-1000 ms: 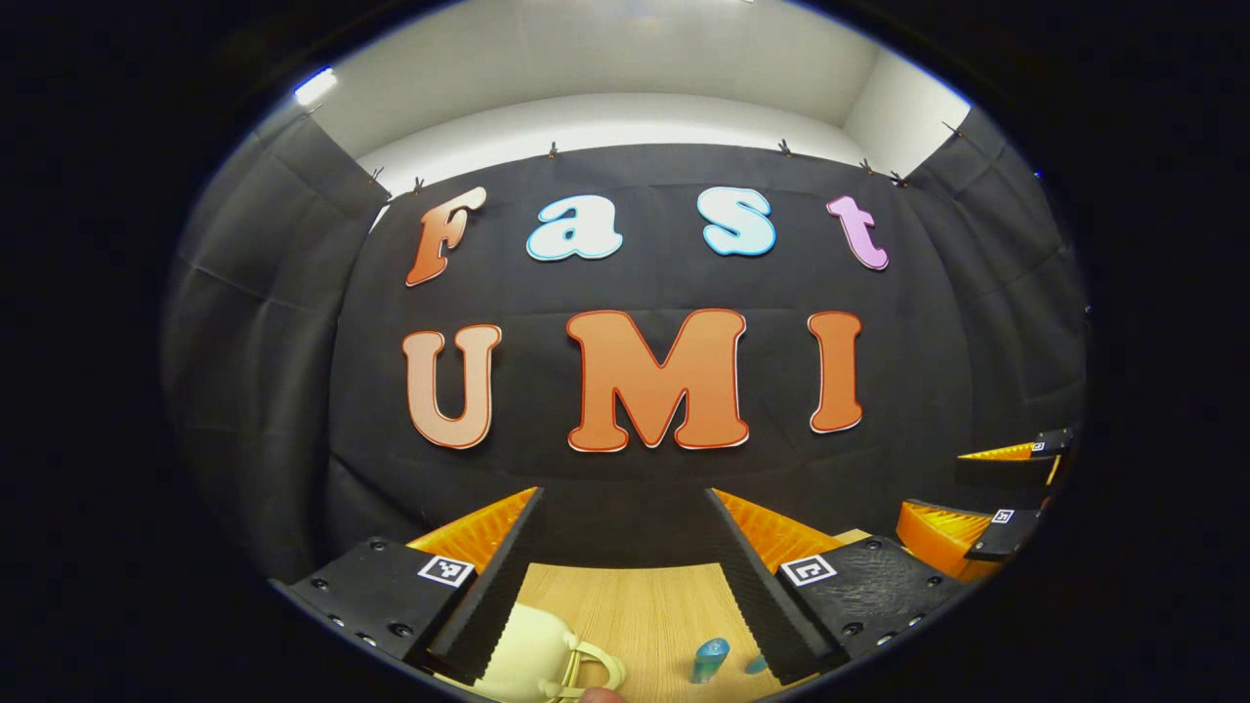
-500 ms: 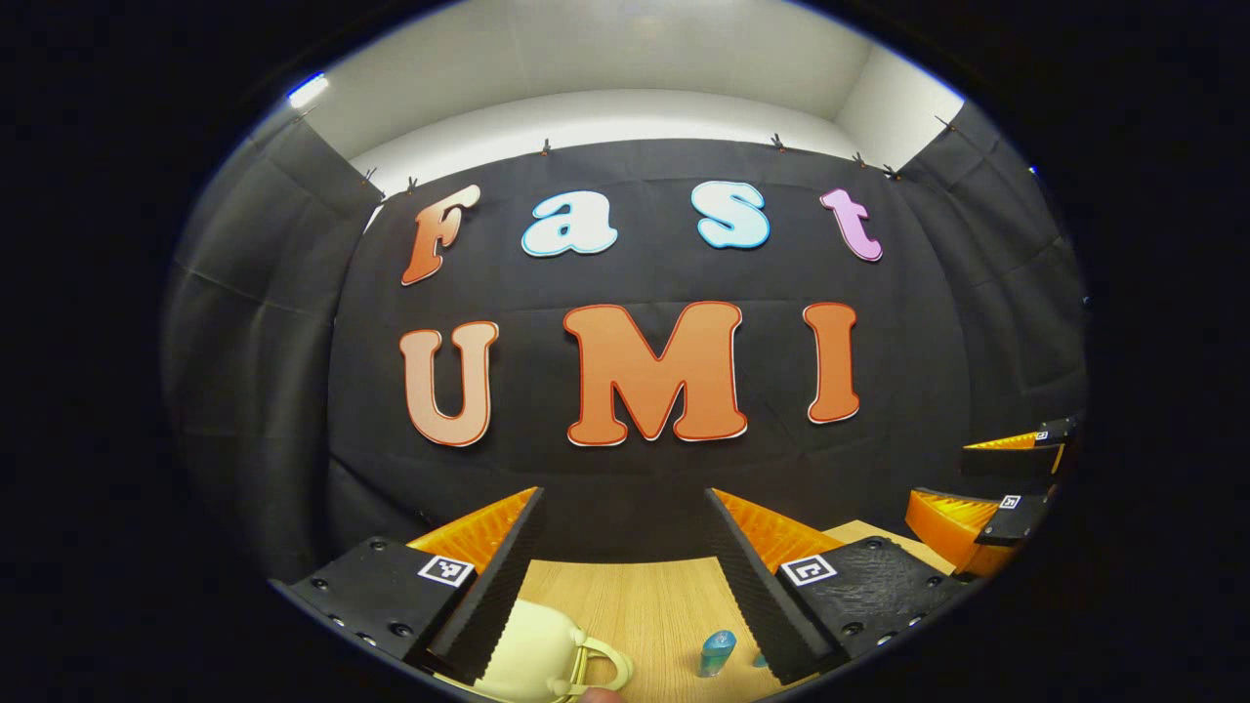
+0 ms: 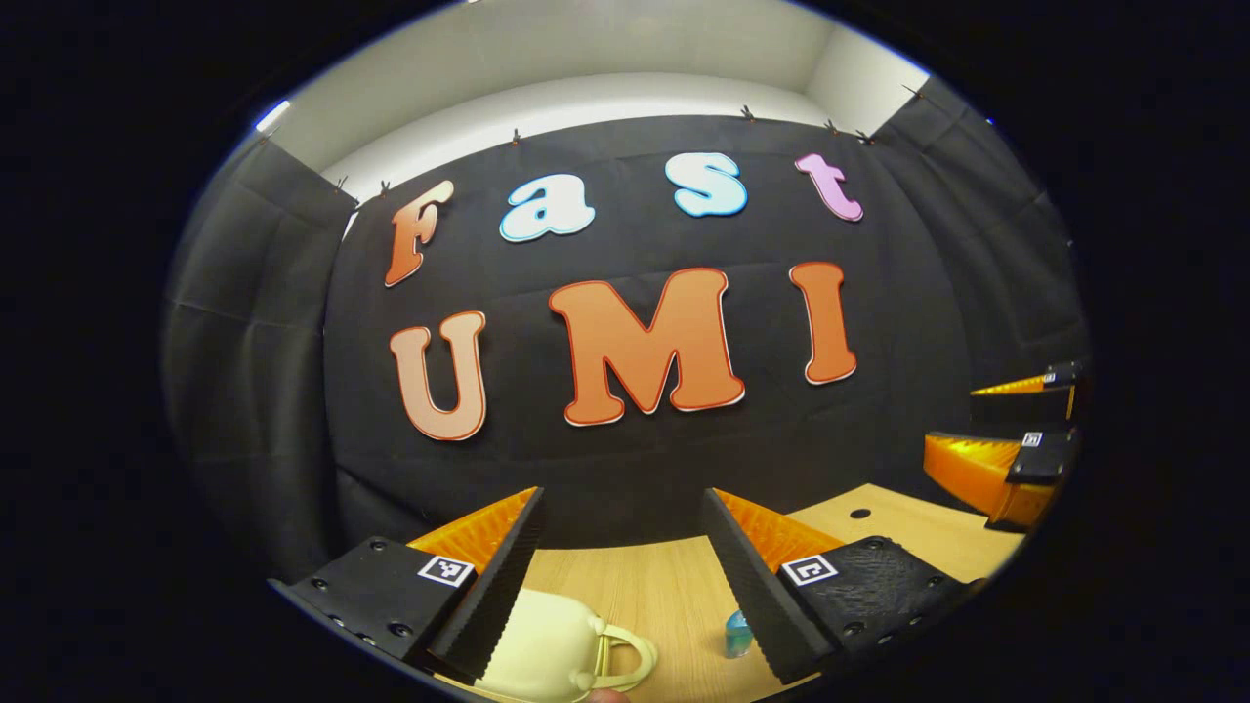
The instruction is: First open the suitcase, pack the skin care products into it, and then close the suitcase.
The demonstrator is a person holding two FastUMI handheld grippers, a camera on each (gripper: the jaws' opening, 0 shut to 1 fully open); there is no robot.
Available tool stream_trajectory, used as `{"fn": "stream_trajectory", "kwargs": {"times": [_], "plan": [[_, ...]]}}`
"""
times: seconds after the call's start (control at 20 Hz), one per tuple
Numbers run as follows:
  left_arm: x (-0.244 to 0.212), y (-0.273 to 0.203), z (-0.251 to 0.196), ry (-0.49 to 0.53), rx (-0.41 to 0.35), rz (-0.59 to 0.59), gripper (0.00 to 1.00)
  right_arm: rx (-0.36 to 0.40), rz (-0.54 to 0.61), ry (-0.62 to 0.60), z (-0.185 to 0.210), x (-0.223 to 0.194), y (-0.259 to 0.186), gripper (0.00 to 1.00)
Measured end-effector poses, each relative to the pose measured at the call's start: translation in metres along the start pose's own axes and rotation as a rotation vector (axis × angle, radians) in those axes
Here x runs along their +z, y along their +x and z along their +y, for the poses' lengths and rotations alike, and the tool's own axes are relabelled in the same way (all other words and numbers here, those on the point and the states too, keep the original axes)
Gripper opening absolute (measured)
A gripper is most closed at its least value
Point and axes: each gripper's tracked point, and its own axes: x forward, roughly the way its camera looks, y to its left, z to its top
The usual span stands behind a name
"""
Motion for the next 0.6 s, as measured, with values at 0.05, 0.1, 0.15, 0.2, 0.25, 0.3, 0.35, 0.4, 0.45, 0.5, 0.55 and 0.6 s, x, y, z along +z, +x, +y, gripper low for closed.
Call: {"fn": "stream_trajectory", "kwargs": {"times": [0.05, 0.1, 0.15, 0.2, 0.25, 0.3, 0.35, 0.4, 0.45, 0.5, 0.55, 0.6], "plan": [[-0.007, 0.0, 0.001, 0.018, 0.003, 0.018, 0.98, 0.0, 0.0, -0.001, -0.003, -0.001, 0.0, 0.96], [-0.015, -0.001, 0.0, 0.039, 0.007, 0.032, 0.99, 0.001, 0.001, 0.0, -0.006, -0.002, 0.0, 0.96], [-0.021, -0.002, 0.001, 0.06, 0.013, 0.045, 0.98, 0.002, -0.001, 0.0, -0.008, -0.002, 0.0, 0.96], [-0.03, -0.002, 0.0, 0.086, 0.015, 0.059, 0.98, 0.005, -0.002, 0.001, -0.012, -0.003, -0.001, 0.96], [-0.037, -0.002, 0.0, 0.112, 0.017, 0.076, 1.0, 0.008, -0.002, 0.001, -0.015, -0.004, -0.002, 0.96], [-0.048, -0.004, -0.001, 0.139, 0.018, 0.094, 0.98, 0.011, 0.001, -0.001, -0.018, -0.005, -0.002, 0.96], [-0.057, -0.005, 0.0, 0.165, 0.024, 0.116, 0.98, 0.016, 0.004, -0.001, -0.021, -0.007, -0.002, 0.96], [-0.067, -0.006, 0.001, 0.191, 0.034, 0.138, 0.98, 0.02, 0.006, 0.001, -0.024, -0.007, -0.003, 0.96], [-0.075, -0.005, 0.0, 0.211, 0.033, 0.152, 0.98, 0.028, 0.007, 0.004, -0.028, -0.009, -0.005, 0.96], [-0.086, -0.006, -0.002, 0.235, 0.033, 0.172, 0.98, 0.034, 0.007, 0.005, -0.03, -0.01, -0.006, 0.96], [-0.095, -0.004, -0.003, 0.259, 0.032, 0.19, 0.98, 0.037, 0.01, 0.003, -0.034, -0.011, -0.008, 0.96], [-0.106, -0.003, -0.003, 0.282, 0.026, 0.21, 0.98, 0.032, 0.013, -0.002, -0.039, -0.012, -0.009, 0.96]]}}
